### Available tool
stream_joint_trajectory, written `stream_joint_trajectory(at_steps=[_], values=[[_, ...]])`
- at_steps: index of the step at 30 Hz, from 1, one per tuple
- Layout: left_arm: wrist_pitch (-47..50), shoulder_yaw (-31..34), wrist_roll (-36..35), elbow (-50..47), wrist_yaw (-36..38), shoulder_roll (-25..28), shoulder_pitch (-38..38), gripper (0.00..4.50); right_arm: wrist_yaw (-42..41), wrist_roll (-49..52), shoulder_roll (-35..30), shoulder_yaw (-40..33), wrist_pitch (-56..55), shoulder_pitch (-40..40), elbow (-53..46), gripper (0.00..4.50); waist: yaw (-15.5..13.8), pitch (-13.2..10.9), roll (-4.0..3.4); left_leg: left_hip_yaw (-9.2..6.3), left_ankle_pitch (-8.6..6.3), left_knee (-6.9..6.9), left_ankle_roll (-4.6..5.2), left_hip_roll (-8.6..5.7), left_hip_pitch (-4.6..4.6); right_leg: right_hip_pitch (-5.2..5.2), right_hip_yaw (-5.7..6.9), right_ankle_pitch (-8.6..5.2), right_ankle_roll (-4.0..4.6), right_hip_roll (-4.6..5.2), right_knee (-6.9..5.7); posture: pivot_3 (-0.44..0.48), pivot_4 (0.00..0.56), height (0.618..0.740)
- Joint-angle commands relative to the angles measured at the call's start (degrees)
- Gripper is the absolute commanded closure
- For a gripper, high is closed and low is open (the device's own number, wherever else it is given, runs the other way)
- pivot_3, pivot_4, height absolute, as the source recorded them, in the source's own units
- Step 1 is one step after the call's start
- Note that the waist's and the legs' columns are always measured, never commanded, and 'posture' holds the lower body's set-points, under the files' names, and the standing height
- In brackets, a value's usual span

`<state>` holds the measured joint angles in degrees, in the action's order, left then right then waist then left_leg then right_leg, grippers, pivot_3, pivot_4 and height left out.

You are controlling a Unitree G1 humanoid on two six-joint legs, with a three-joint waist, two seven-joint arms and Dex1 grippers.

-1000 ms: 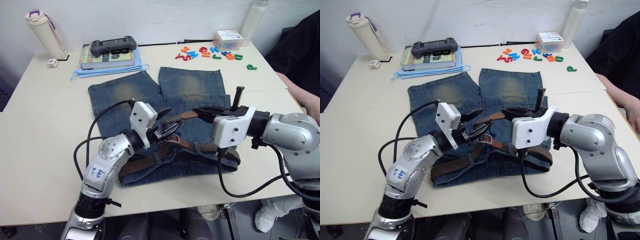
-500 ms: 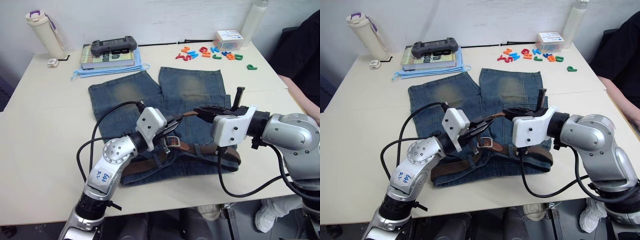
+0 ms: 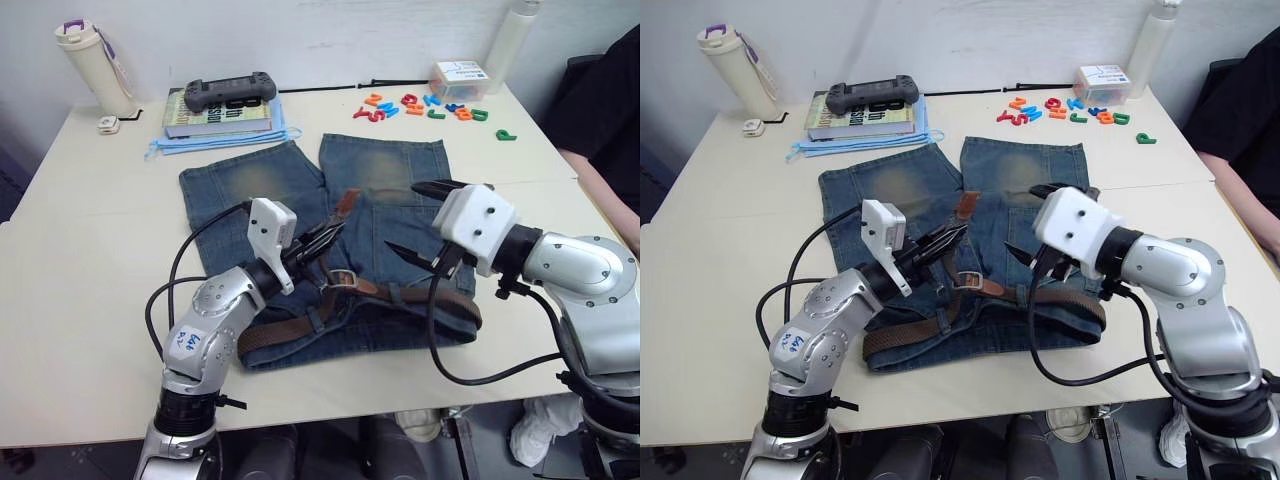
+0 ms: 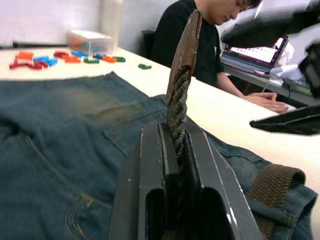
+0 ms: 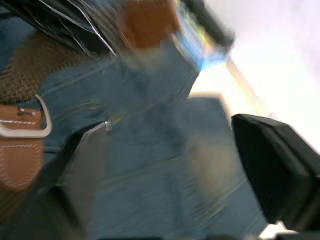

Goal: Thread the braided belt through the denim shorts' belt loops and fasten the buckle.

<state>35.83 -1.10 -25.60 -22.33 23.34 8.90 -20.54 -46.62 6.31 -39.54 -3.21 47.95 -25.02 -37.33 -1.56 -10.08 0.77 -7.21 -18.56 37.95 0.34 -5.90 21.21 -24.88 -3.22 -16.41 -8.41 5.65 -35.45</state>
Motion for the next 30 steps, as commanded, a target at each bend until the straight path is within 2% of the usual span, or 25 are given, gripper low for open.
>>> stream_joint_trajectory(at_steps=[1,2,6,8,11,13,17,24,30], values=[[1.0,0.7,-3.6,-3.0,0.3,-0.4,0.2,4.5,3.0,3.7,2.2,1.1,9.2,1.9,-4.0,0.42,0.0,0.0,0.0,0.0,0.0,0.0,0.0,0.0,0.01,-0.02,0.0,0.0,0.0,0.0,0.0,0.0,0.15,0.73],[1.2,0.7,-4.0,-3.3,0.2,-0.3,0.3,4.5,4.1,4.5,3.3,1.7,11.1,2.0,-4.7,0.42,0.1,0.0,0.0,0.0,-0.01,0.0,-0.02,0.01,0.01,-0.02,0.01,0.0,0.01,0.0,0.0,0.0,0.15,0.73],[1.7,0.5,-5.2,-3.7,-0.4,-0.5,0.1,4.5,14.3,6.0,17.2,5.8,22.5,1.8,-6.0,0.42,0.4,0.0,-0.01,0.1,-0.02,0.0,-0.1,0.04,0.02,-0.22,-0.09,-0.01,0.03,-0.03,-0.2,0.0,0.15,0.73],[1.9,0.4,-5.2,-3.7,-0.7,-0.5,-0.1,4.5,16.8,6.6,20.7,7.5,25.1,2.3,-7.3,0.42,0.3,0.0,-0.01,0.09,0.0,0.0,-0.15,0.05,0.06,-0.34,-0.09,-0.04,0.08,-0.03,-0.33,0.0,0.15,0.73],[2.0,0.8,-5.7,-3.8,-0.9,-0.7,-0.9,4.5,18.7,6.1,19.4,11.1,25.4,5.2,-7.8,0.42,0.0,0.0,0.03,0.11,0.01,0.01,-0.15,-0.01,0.11,-0.42,-0.05,-0.05,0.09,0.01,-0.38,0.0,0.15,0.73],[2.2,2.0,-6.9,-3.8,-1.4,-1.2,-2.1,4.5,19.2,5.0,15.4,14.6,24.0,7.5,-7.7,0.42,0.0,0.0,0.03,0.09,0.01,0.05,-0.12,-0.1,0.12,-0.37,-0.01,-0.04,0.08,0.08,-0.35,0.0,0.15,0.73],[2.8,4.1,-9.9,-3.9,-1.7,-1.7,-4.1,4.5,20.9,4.9,13.1,16.7,21.2,10.5,-6.2,0.42,0.2,0.0,0.04,0.1,0.03,0.06,-0.07,-0.18,0.1,-0.34,0.0,-0.03,0.06,0.17,-0.35,0.0,0.15,0.73],[9.9,12.7,-24.9,-4.7,-5.3,-1.3,-7.5,4.5,23.3,4.9,12.8,17.9,18.1,12.8,-3.1,0.42,0.3,0.0,0.05,0.11,0.03,0.05,-0.11,-0.06,0.07,-0.35,-0.02,-0.04,0.06,0.05,-0.41,0.0,0.15,0.73],[14.9,18.0,-36.5,-6.5,-8.1,3.5,-5.5,4.5,24.1,5.6,14.0,18.5,17.5,13.1,-2.4,0.42,0.3,0.0,0.05,0.1,0.03,0.06,-0.11,-0.06,0.06,-0.35,-0.02,-0.04,0.06,0.04,-0.41,0.0,0.15,0.73]])
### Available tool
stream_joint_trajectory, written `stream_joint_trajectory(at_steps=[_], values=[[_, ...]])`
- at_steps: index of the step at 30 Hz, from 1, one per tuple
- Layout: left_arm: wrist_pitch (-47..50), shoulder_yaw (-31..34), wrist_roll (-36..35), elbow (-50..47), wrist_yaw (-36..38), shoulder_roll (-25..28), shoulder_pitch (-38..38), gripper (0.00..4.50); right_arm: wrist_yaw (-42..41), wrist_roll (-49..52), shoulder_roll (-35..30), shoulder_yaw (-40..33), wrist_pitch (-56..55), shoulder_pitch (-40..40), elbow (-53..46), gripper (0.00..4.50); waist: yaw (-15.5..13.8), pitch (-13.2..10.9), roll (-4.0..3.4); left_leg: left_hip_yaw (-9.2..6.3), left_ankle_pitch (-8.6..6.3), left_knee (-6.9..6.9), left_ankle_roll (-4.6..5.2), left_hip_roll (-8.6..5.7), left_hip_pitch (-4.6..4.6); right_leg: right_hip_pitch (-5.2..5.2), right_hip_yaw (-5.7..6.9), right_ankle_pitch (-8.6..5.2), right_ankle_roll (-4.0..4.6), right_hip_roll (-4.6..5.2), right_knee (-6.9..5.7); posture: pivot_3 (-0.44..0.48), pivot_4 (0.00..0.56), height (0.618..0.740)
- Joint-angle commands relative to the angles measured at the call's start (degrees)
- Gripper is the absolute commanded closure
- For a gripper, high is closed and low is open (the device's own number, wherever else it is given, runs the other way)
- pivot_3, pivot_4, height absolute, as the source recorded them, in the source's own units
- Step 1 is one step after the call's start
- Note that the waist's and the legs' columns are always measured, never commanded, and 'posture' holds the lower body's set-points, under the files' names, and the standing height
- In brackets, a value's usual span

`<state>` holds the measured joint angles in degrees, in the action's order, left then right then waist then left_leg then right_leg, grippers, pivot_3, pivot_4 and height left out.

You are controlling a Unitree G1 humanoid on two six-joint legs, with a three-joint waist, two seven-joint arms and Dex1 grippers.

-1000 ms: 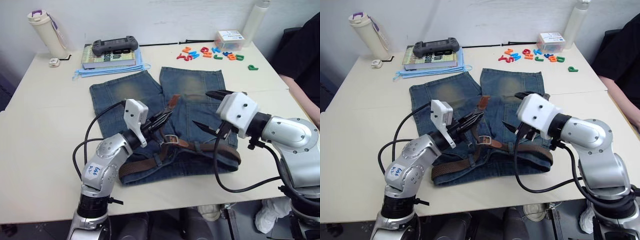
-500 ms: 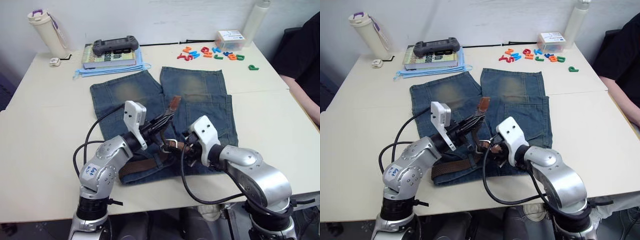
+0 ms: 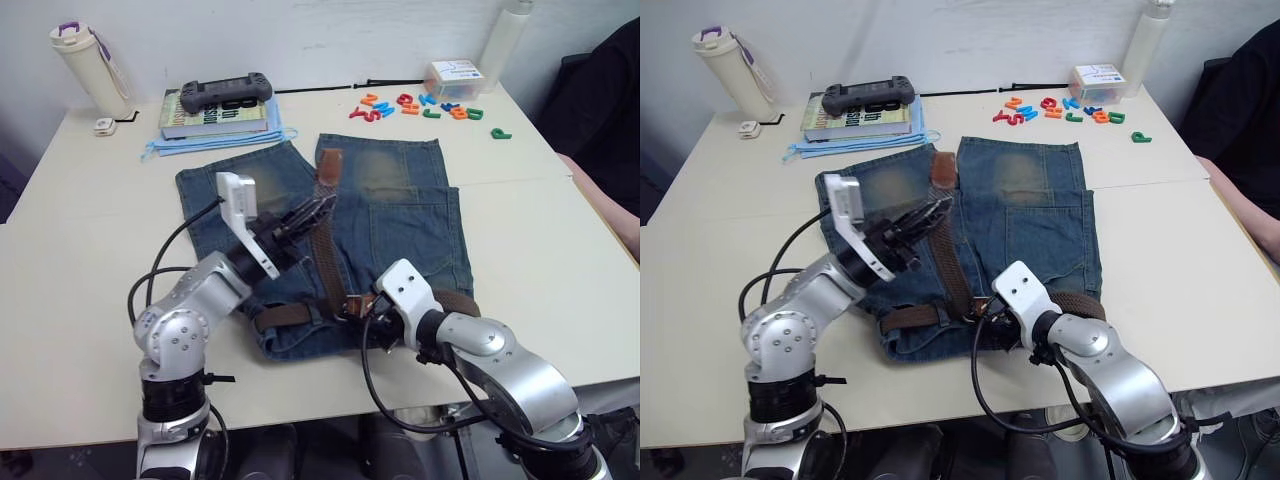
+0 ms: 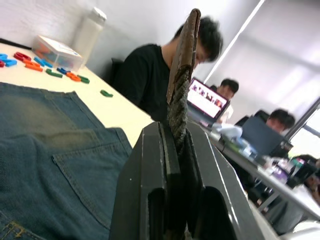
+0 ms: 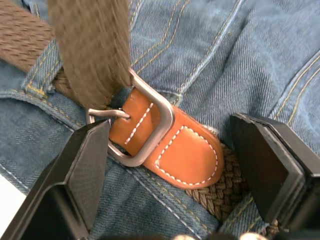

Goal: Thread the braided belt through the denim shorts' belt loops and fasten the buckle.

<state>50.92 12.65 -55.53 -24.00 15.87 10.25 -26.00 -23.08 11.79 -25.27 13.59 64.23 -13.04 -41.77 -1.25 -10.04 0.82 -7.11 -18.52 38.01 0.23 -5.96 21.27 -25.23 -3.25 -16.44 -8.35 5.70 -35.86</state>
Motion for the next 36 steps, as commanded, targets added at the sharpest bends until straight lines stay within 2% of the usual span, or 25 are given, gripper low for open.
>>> stream_joint_trajectory(at_steps=[1,4,8,13,18,25,28,34,35,36], values=[[0.3,4.8,-7.4,-5.2,-0.4,3.5,1.0,4.5,0.7,0.2,-0.2,1.7,1.3,1.1,2.1,0.42,0.1,0.0,0.0,0.0,0.0,0.0,0.0,0.0,0.0,0.0,0.0,0.0,0.0,0.0,0.0,0.0,0.15,0.73],[0.3,5.0,-7.0,-6.0,1.7,7.9,5.4,4.5,0.9,0.6,0.0,1.4,1.1,0.8,2.4,0.42,0.5,0.0,0.0,0.01,-0.03,-0.03,-0.05,0.06,-0.04,-0.01,-0.01,-0.02,0.03,-0.07,-0.01,0.0,0.15,0.73],[-2.0,4.5,-4.2,-4.9,1.7,10.2,9.4,4.5,-0.2,1.0,-0.9,0.3,-0.9,-0.3,1.5,0.42,0.2,0.0,0.0,0.01,-0.03,-0.04,-0.07,0.08,-0.06,0.02,-0.01,-0.03,0.06,-0.09,0.01,0.0,0.15,0.73],[-4.6,4.4,-1.5,-2.9,-1.2,9.3,10.7,4.5,-6.3,3.5,-4.5,-2.7,-9.1,-1.5,-2.2,0.42,-0.1,0.0,0.01,0.01,-0.03,-0.02,-0.06,0.06,-0.06,0.06,0.01,-0.03,0.06,-0.07,0.03,0.0,0.15,0.73],[-7.0,5.2,-0.5,-2.3,-4.2,8.2,10.9,4.5,-12.4,8.8,-8.5,-8.8,-11.7,-3.2,-2.8,0.42,0.0,0.0,0.02,0.03,-0.04,-0.04,-0.06,0.08,-0.04,0.04,0.0,-0.03,0.05,-0.08,0.08,0.0,0.15,0.73],[-8.2,4.9,-1.5,-4.6,-2.4,9.6,11.8,4.5,-17.0,13.4,-10.4,-10.9,-13.8,-5.5,1.0,0.42,0.0,0.0,0.03,0.02,-0.04,-0.05,-0.06,0.1,-0.04,0.05,0.01,-0.03,0.06,-0.09,0.08,0.0,0.15,0.73],[-7.7,4.3,-2.0,-6.3,-1.7,10.5,12.7,4.5,-17.6,12.8,-10.2,-9.0,-15.5,-6.6,4.4,1.25,0.0,0.0,0.03,0.03,-0.04,-0.05,-0.06,0.1,-0.03,0.05,0.01,-0.03,0.06,-0.07,0.08,0.0,0.15,0.73],[-7.8,2.4,-1.2,-9.0,0.0,13.1,14.0,4.5,-18.0,11.9,-10.2,-6.2,-17.2,-8.7,8.5,4.11,-0.1,0.0,0.02,0.03,-0.04,-0.05,-0.06,0.1,-0.03,0.04,0.0,-0.02,0.06,-0.07,0.09,0.0,0.15,0.73],[-7.8,2.3,-1.2,-9.2,-0.7,13.1,13.9,4.5,-18.5,12.0,-10.4,-5.7,-17.4,-8.8,8.7,4.38,-0.1,0.0,0.02,0.03,-0.04,-0.05,-0.06,0.1,-0.02,0.04,0.0,-0.02,0.06,-0.06,0.09,0.0,0.15,0.73],[-7.8,2.3,-1.3,-9.4,-1.1,13.1,13.8,4.5,-18.8,12.0,-10.4,-5.3,-17.5,-9.0,8.7,4.38,-0.1,0.0,0.02,0.03,-0.04,-0.05,-0.05,0.1,-0.03,0.04,0.0,-0.02,0.06,-0.06,0.09,0.0,0.15,0.73]])
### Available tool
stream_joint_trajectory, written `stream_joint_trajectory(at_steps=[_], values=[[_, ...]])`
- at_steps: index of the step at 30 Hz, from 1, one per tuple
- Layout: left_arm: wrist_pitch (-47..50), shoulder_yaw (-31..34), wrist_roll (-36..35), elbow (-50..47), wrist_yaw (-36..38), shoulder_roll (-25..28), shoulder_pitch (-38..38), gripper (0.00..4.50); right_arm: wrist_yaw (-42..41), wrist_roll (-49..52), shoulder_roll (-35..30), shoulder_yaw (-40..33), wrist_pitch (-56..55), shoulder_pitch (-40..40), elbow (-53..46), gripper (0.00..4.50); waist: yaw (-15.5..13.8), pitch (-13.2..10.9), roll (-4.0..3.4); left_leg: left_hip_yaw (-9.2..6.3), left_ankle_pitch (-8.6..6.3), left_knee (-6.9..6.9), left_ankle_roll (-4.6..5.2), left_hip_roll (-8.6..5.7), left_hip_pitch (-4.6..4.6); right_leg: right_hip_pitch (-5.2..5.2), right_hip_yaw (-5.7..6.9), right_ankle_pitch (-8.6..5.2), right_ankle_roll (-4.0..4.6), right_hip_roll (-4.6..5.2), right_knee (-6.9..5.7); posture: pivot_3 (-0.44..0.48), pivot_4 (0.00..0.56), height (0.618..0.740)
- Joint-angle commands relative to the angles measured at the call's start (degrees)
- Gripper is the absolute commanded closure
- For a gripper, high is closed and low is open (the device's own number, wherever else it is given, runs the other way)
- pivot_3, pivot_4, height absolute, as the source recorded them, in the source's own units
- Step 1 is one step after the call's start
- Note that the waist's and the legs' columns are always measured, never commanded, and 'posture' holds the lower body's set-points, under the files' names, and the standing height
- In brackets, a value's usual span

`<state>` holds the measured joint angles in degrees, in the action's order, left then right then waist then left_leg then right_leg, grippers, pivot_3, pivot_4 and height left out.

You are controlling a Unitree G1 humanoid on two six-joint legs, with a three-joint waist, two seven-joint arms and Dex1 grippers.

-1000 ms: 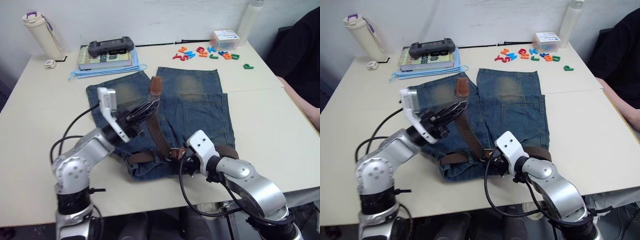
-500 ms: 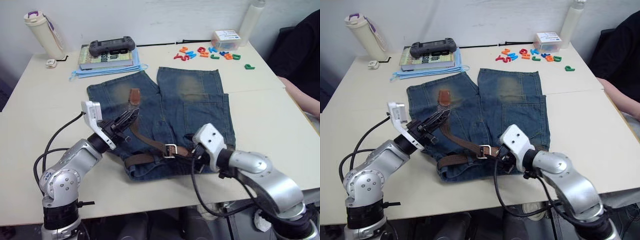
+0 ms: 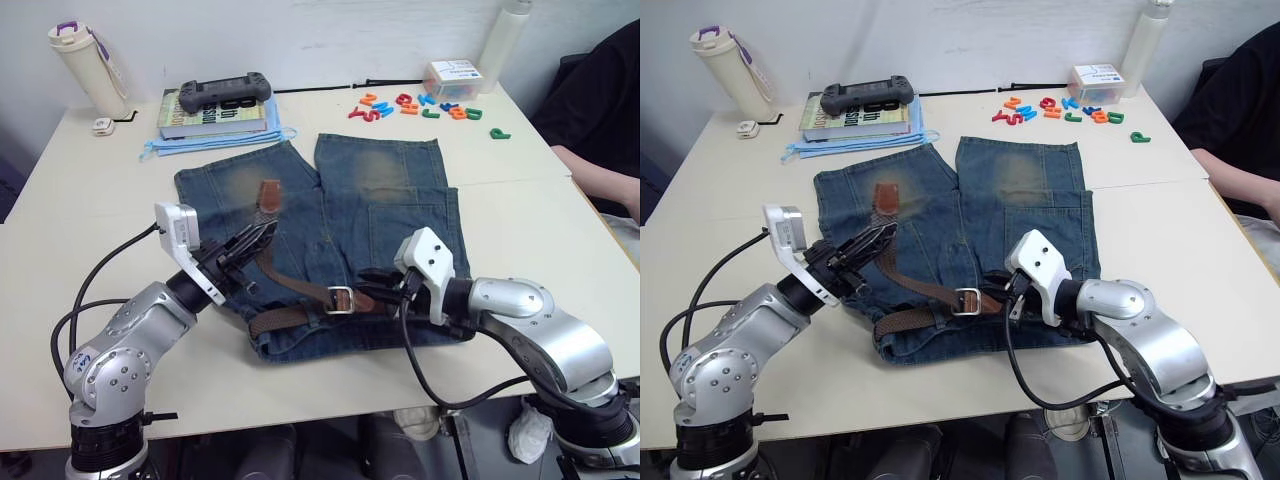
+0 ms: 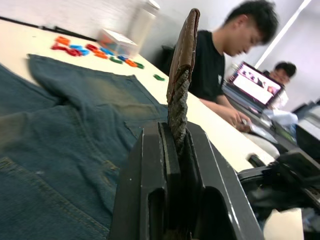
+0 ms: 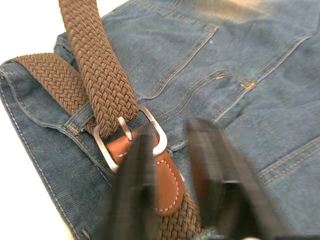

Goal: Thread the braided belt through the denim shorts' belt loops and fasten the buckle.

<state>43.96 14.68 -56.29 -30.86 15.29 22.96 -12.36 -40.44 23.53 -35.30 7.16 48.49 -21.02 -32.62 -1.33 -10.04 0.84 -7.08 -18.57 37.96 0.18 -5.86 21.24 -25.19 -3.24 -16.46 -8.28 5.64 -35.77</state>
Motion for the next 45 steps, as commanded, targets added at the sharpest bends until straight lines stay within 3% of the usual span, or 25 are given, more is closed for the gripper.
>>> stream_joint_trajectory(at_steps=[1,21,33,45], values=[[-0.8,0.0,-0.3,-2.8,-1.0,0.5,-0.2,4.5,-1.7,0.4,-0.5,1.6,-1.8,-0.9,-0.5,4.38,0.0,0.0,0.0,0.0,0.0,0.0,0.0,0.0,0.0,0.0,0.0,0.0,0.0,0.0,0.0,0.0,0.15,0.73],[2.2,-0.6,-4.3,-4.9,-6.3,1.9,-2.7,4.5,1.1,-3.7,1.2,7.2,-3.6,2.5,0.6,4.38,0.0,0.0,0.0,-0.01,0.0,0.0,-0.01,0.02,0.0,-0.01,0.0,0.0,0.0,-0.03,0.0,0.0,0.15,0.73],[2.3,-4.0,-5.0,-3.5,-6.6,0.6,-11.1,4.5,3.3,-4.6,3.3,8.9,-2.5,2.0,0.4,4.38,0.2,0.0,0.02,-0.01,0.0,0.0,-0.01,0.01,0.01,-0.01,0.0,0.0,0.0,-0.04,0.02,0.0,0.15,0.73],[0.1,-1.6,-0.3,-1.0,1.2,7.1,-1.6,4.5,3.8,-3.7,1.7,5.6,-1.3,2.7,-2.3,4.38,0.0,0.0,0.01,-0.01,0.0,-0.02,-0.02,0.02,0.01,-0.03,0.0,0.0,0.0,-0.05,0.02,0.0,0.15,0.73]])
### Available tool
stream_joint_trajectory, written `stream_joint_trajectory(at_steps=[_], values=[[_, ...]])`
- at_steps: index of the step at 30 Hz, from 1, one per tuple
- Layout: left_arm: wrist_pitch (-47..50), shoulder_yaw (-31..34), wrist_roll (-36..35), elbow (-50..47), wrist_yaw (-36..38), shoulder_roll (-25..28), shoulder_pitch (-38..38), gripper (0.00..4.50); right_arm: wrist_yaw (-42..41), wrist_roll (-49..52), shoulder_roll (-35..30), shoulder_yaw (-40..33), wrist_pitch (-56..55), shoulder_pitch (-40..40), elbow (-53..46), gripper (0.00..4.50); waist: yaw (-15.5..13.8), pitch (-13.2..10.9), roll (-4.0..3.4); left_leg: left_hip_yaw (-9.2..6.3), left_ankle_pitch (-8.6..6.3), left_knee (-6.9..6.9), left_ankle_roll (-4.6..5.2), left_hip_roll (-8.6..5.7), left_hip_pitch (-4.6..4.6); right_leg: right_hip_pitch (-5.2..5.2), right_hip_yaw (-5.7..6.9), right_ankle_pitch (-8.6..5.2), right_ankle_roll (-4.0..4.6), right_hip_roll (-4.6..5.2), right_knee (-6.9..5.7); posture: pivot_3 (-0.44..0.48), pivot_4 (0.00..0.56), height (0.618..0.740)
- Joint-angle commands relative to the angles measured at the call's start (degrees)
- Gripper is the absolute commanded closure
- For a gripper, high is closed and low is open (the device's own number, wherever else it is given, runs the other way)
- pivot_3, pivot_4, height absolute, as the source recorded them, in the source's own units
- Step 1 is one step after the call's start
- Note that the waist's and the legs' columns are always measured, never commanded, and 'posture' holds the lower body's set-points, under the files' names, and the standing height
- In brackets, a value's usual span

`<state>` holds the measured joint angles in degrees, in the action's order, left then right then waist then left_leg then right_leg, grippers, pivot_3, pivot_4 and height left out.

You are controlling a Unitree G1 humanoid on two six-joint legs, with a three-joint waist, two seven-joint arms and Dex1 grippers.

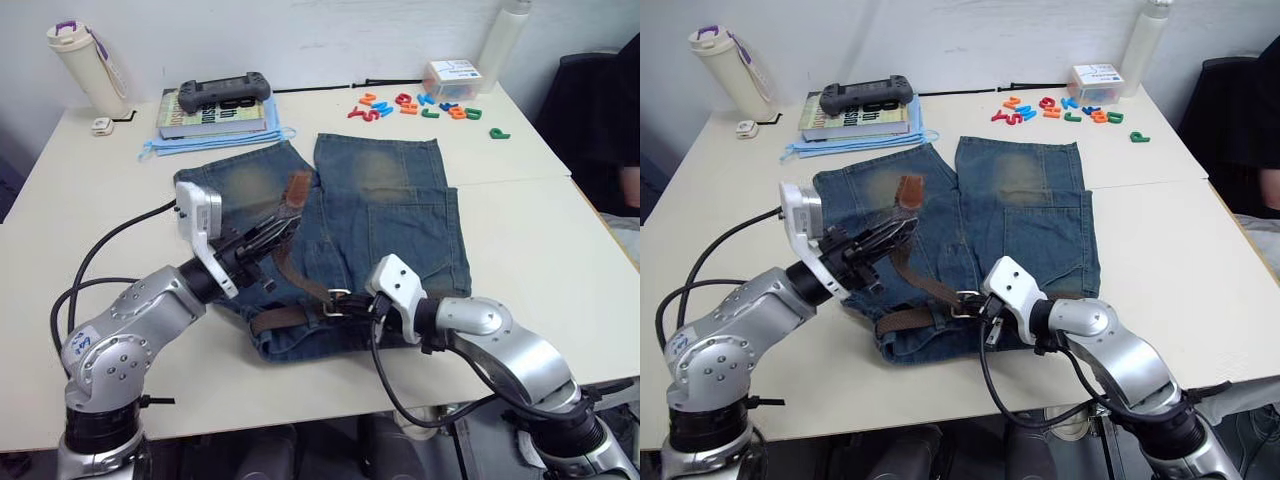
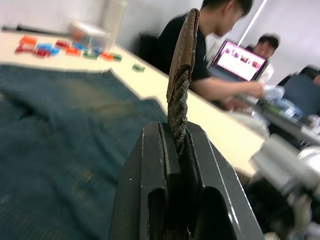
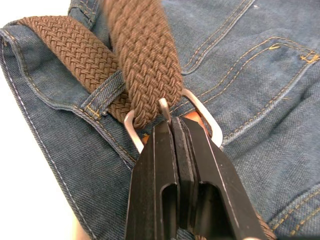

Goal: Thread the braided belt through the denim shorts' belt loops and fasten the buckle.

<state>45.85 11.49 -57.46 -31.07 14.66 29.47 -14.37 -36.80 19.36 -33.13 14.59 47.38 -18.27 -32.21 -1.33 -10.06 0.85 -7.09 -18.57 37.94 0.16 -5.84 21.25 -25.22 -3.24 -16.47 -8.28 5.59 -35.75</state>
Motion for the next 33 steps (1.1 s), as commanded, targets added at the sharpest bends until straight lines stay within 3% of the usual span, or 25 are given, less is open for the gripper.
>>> stream_joint_trajectory(at_steps=[1,33], values=[[-2.0,1.6,0.9,-0.7,2.1,0.7,0.6,4.5,0.2,0.3,-0.7,-1.8,-0.2,0.0,-2.7,4.38,-0.1,0.0,0.0,0.0,0.0,0.0,0.0,0.0,0.0,0.0,0.0,0.0,0.0,0.0,0.0,0.0,0.15,0.73],[-1.7,1.0,0.2,-2.6,1.9,0.4,-0.2,4.5,0.4,-1.1,0.8,1.8,-1.1,-1.5,-1.5,4.38,0.1,0.0,0.0,0.0,0.0,-0.02,0.0,0.01,0.0,0.01,0.01,0.0,0.0,0.01,0.04,0.0,0.15,0.73]])
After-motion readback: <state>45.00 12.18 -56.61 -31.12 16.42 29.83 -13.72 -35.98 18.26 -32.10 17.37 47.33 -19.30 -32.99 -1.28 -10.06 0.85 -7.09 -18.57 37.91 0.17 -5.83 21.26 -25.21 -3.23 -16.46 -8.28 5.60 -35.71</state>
